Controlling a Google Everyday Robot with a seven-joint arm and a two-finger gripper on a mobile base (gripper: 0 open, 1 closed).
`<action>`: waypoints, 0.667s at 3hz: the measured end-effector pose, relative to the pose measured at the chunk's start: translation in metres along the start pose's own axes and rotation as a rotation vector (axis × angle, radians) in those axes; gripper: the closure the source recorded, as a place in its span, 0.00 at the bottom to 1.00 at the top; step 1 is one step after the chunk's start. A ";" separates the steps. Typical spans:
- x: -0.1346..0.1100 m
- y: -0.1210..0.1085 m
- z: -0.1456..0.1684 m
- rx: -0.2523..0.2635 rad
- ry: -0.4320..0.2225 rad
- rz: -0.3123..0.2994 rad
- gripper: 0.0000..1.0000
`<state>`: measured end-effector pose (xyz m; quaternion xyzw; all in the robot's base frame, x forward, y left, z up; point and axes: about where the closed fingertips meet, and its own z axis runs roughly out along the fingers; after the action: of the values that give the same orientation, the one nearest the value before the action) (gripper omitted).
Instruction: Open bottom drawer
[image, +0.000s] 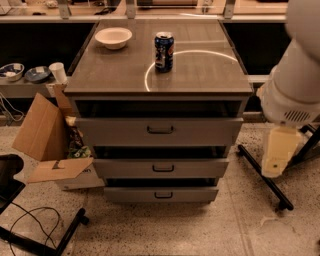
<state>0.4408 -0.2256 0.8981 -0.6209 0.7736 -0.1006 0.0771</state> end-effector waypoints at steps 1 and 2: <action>0.011 0.009 0.058 -0.002 0.051 -0.004 0.00; 0.023 0.008 0.115 0.022 0.070 0.034 0.00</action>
Offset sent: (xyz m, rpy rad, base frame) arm 0.0260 -0.0422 -0.1650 -0.0752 -0.0123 -0.0923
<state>0.4564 -0.2532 0.7851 -0.6030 0.7850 -0.1296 0.0585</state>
